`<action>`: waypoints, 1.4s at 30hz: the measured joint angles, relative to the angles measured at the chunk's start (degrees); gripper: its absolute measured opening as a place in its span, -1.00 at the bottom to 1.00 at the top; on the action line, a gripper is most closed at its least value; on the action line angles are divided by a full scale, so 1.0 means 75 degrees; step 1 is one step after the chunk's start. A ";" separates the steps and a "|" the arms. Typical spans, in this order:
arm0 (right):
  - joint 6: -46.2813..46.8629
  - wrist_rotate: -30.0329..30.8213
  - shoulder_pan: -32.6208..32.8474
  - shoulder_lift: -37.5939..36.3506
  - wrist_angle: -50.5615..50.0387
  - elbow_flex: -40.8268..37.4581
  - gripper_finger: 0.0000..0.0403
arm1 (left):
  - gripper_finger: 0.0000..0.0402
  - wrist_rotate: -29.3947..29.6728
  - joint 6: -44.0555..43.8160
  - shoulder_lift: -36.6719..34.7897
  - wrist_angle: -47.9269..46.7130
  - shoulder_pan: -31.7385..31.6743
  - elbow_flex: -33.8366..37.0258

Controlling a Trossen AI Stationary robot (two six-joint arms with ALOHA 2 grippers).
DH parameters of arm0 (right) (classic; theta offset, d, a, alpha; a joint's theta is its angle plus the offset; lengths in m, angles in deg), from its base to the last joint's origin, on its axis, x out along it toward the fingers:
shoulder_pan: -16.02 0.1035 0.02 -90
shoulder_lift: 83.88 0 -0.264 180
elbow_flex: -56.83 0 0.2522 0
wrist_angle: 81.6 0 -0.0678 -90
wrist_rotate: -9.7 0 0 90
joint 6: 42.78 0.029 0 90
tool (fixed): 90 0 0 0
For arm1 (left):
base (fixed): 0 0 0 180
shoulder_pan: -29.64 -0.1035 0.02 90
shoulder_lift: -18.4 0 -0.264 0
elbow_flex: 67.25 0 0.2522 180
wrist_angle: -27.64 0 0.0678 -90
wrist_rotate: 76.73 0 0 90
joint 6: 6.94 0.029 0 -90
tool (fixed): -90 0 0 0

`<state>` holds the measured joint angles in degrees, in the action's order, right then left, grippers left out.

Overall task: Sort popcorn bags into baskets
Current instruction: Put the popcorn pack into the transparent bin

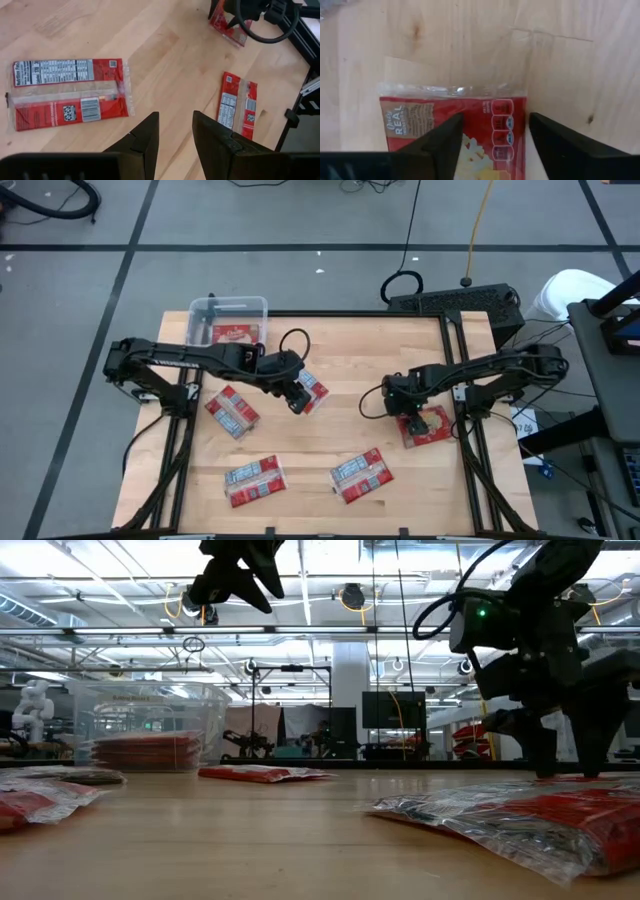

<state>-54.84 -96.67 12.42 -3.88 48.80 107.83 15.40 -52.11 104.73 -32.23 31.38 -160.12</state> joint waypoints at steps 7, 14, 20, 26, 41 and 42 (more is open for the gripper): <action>0.0242 0.0351 0.0236 0.0172 0.0373 -0.0008 -0.48 | -0.39 0.0080 0.0035 0.0000 -0.0009 -0.0006 0.0000; 0.0581 0.0051 0.0242 0.0147 0.0947 -0.0015 -0.96 | -0.39 0.0132 0.0232 0.0000 -0.0011 -0.0006 0.0000; 0.1710 0.0054 0.0098 0.0094 0.1607 -0.0028 -0.99 | -0.39 0.0134 0.0388 0.0000 -0.0014 -0.0050 0.0000; 0.3556 0.0265 -0.0373 0.0039 0.2979 -0.0032 -1.00 | -0.39 0.0144 0.0437 0.0000 -0.0014 -0.0079 0.0000; 0.6107 0.0306 -0.2539 0.0027 0.3687 -0.0028 -1.00 | -0.39 0.0423 0.0460 0.0000 -0.0020 -0.0069 0.0000; 0.6022 -0.0005 -0.2600 0.0024 0.3654 -0.0023 -1.00 | -0.39 0.0446 0.0460 0.0000 -0.0020 -0.0054 0.0000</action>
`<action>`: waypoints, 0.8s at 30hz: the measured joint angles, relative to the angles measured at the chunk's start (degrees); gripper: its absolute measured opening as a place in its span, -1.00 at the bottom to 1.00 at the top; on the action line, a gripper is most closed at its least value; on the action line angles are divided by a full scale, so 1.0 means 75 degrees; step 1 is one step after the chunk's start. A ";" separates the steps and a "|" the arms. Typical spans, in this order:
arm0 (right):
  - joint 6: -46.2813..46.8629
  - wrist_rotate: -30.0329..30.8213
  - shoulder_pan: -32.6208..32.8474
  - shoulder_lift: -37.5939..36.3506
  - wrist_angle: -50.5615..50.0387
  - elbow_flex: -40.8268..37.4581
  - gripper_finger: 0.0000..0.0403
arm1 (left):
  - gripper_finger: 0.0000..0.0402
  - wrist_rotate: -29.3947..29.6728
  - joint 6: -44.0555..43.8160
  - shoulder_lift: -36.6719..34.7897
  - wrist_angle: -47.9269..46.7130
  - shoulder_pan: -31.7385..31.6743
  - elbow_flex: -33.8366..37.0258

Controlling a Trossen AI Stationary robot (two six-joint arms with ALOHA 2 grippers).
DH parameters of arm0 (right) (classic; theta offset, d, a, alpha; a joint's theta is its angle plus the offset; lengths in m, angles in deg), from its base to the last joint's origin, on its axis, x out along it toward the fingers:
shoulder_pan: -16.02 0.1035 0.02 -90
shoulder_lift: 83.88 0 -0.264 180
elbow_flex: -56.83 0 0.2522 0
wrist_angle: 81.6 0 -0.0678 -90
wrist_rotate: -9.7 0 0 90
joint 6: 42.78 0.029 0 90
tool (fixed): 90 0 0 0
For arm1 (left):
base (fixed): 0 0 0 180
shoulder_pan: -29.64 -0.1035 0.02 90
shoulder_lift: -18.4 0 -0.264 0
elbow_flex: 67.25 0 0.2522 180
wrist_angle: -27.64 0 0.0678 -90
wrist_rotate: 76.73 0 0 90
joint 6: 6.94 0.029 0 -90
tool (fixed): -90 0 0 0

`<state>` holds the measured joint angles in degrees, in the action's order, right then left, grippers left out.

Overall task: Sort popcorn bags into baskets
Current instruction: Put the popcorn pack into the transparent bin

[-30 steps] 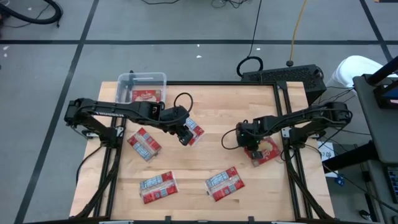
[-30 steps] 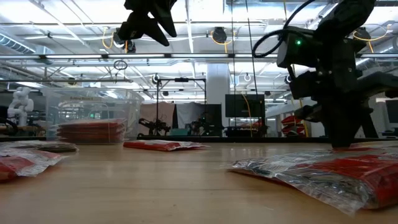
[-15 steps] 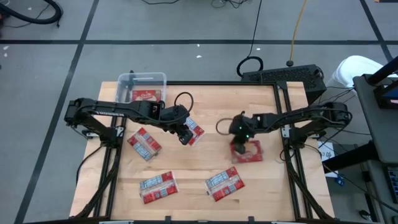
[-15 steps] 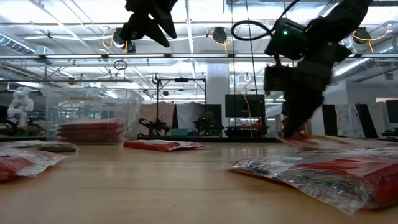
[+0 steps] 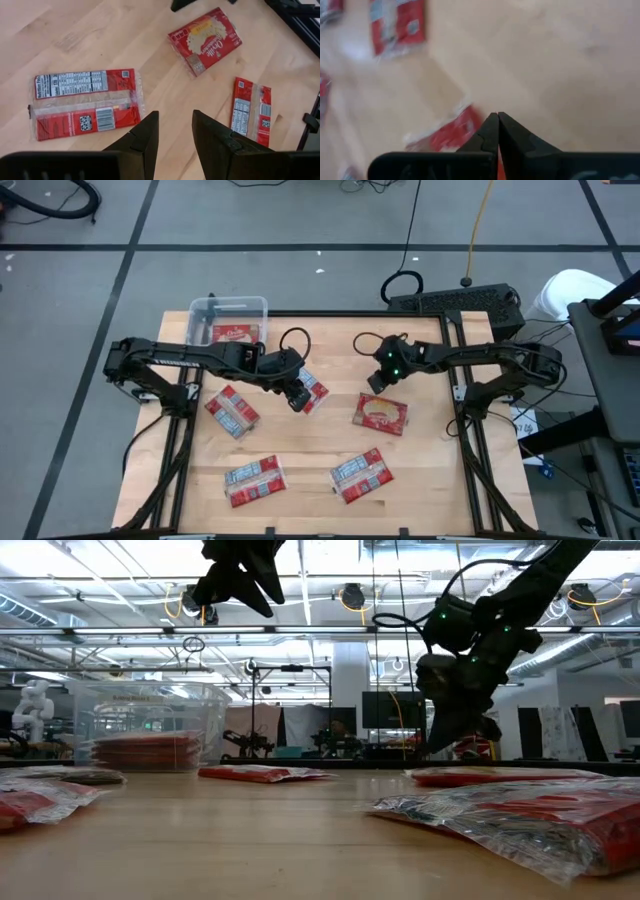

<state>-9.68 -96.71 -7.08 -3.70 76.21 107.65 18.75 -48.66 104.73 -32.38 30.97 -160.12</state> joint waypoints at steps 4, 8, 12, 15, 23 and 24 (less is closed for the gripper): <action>0.0051 -0.0772 -0.0034 -0.0129 -0.0610 0.0005 -0.88 | -0.39 0.0029 -0.0002 0.0000 -0.0010 0.0086 0.0000; 0.0099 -0.0995 0.0194 -0.0193 -0.1425 0.0005 -0.57 | -0.39 0.0033 -0.0039 0.0000 -0.0023 0.0144 0.0000; 0.0539 -0.1239 0.0415 -0.0400 -0.2544 0.0008 -0.17 | -0.39 0.0041 -0.0054 0.0000 -0.0025 0.0188 0.0000; 0.0768 -0.1091 0.0557 -0.0728 -0.3356 0.0005 0.10 | -0.39 0.0050 0.0075 0.0000 -0.0023 0.0188 0.0000; 0.0221 0.0048 0.0693 -0.1391 -0.4143 -0.0005 0.45 | -0.39 0.0037 0.0438 0.0052 -0.0008 0.0048 -0.0003; 0.0080 0.0047 0.0694 -0.1380 -0.4072 -0.0059 0.46 | -0.39 0.0013 0.0451 0.0052 -0.0004 0.0021 -0.0003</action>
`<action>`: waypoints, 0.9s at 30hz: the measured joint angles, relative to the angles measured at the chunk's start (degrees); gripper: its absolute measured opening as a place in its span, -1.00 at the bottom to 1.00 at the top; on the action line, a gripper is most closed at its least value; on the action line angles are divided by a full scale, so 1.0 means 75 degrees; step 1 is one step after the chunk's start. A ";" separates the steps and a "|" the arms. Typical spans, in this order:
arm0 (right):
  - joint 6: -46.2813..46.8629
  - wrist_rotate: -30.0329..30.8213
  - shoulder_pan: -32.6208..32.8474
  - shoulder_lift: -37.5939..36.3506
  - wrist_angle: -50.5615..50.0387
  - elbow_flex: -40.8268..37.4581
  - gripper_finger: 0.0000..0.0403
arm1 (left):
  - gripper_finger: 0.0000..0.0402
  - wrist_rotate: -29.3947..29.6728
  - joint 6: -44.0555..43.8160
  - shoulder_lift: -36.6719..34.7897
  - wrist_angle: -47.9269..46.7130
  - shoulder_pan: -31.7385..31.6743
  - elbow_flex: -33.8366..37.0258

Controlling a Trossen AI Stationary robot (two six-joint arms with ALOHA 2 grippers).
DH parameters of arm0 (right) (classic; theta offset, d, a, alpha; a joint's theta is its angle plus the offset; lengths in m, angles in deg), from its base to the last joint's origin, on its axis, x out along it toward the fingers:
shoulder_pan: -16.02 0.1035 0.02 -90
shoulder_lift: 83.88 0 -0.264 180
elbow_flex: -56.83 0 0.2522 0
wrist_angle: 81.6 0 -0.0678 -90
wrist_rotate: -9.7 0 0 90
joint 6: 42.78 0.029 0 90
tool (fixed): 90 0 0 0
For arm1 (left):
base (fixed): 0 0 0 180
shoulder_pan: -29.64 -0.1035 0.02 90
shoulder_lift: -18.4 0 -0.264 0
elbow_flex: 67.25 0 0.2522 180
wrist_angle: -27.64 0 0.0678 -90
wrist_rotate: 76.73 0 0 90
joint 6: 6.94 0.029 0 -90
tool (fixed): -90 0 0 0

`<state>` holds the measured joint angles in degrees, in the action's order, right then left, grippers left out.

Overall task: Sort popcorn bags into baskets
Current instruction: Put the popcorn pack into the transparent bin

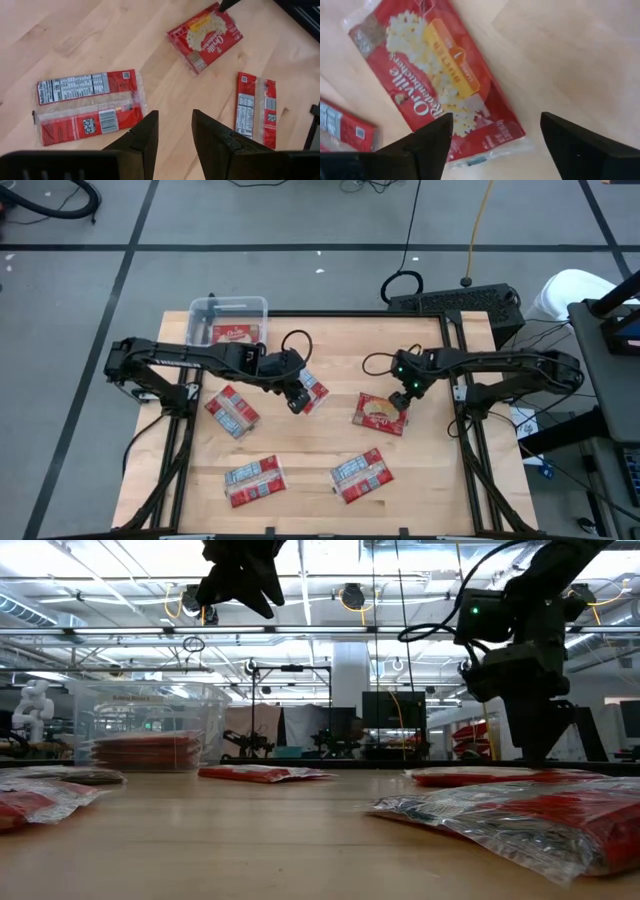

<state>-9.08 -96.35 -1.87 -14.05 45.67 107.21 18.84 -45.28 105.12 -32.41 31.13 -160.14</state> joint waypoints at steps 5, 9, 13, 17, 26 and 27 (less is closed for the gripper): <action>-0.0198 -0.0386 0.0000 0.0123 0.0872 -0.0491 0.43 | -0.39 -0.0078 0.0024 0.0003 -0.0002 -0.0055 0.0000; -0.0196 -0.0470 -0.0001 0.0098 0.1501 -0.1027 0.38 | -0.39 -0.0083 -0.0040 0.0003 -0.0008 -0.0033 0.0000; -0.0303 -0.0481 -0.0003 0.0104 0.1684 -0.1419 0.18 | -0.39 -0.0091 -0.0045 0.0003 -0.0011 -0.0025 0.0000; -0.0425 -0.0432 -0.0003 0.0101 0.1894 -0.1704 -0.25 | -0.39 -0.0103 0.0046 0.0006 -0.0008 -0.0054 0.0000; -0.0118 -0.1038 -0.0012 -0.0046 0.2832 -0.1892 -0.95 | -0.39 -0.0004 0.0028 0.0006 0.0004 -0.0221 0.0000; 0.0023 -0.1177 -0.0012 -0.0121 0.2993 -0.1907 -0.96 | -0.39 0.0089 -0.0021 0.0007 0.0016 -0.0236 0.0000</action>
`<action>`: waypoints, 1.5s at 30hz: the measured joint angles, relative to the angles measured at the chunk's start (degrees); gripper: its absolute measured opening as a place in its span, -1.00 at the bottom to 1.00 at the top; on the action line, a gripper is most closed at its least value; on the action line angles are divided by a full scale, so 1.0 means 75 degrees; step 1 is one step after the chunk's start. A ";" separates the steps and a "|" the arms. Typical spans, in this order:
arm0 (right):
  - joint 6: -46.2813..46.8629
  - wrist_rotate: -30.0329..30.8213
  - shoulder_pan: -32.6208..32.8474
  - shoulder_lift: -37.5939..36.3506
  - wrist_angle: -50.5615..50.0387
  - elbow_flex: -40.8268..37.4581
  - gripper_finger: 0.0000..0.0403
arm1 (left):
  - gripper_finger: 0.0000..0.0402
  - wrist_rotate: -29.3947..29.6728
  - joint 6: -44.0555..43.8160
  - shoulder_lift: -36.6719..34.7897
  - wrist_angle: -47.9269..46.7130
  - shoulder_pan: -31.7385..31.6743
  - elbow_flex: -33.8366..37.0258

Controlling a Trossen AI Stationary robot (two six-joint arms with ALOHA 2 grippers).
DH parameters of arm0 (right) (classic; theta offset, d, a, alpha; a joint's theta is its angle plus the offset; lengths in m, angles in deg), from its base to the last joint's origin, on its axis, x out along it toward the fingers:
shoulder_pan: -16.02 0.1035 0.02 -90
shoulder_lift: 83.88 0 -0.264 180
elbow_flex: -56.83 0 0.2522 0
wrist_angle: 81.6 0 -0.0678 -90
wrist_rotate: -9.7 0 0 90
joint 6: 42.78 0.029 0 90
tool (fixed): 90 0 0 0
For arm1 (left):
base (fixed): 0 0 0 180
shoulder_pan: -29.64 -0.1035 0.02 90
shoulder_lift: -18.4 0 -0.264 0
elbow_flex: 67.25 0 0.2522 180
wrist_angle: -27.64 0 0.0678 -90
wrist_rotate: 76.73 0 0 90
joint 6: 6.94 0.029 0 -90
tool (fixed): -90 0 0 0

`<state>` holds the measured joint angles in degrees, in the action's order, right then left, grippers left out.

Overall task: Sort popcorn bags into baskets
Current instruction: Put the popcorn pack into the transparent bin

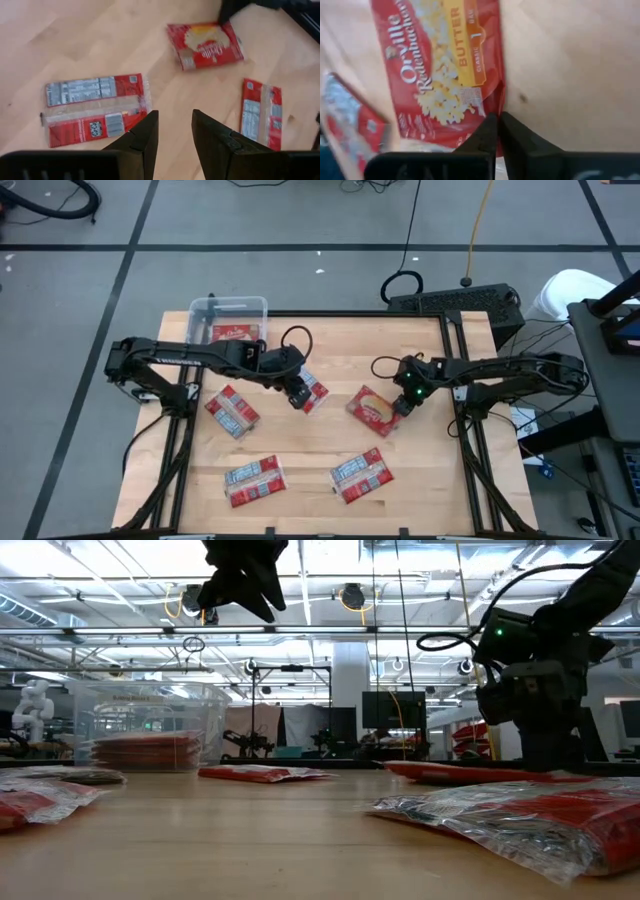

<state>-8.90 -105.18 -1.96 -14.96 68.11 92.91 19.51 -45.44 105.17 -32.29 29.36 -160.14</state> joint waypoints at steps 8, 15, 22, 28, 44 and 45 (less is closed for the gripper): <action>0.1366 -0.0580 0.0089 -0.0227 0.0871 -0.0012 -1.00 | -0.39 -0.0049 -0.0045 0.0967 0.1157 -0.0064 0.0003; 0.2602 -0.1153 0.0508 -0.0405 0.1591 -0.0007 -1.00 | -0.39 -0.0897 -0.0572 0.1977 0.2717 0.0077 0.0006; 0.2883 -0.1333 0.0621 -0.0759 0.1603 -0.0006 -1.00 | -0.39 -0.1407 -0.0615 0.3004 0.2963 0.0155 0.0009; 0.2995 -0.1360 0.0651 -0.0798 0.1627 -0.0004 -1.00 | -0.39 -0.1910 -0.0287 0.3794 0.3923 0.0162 0.0009; 0.3141 -0.1154 0.1003 -0.0801 0.2666 0.0005 -1.00 | -0.39 -0.1310 0.0986 0.4411 0.4540 0.0155 0.0009; 0.3159 -0.1066 0.1005 -0.0801 0.2738 0.0005 -1.00 | -0.39 -0.1271 0.1055 0.4411 0.4531 0.0155 0.0009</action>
<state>14.79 -113.17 5.58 -20.97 88.65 92.94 9.98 -37.53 138.26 1.70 30.52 -160.08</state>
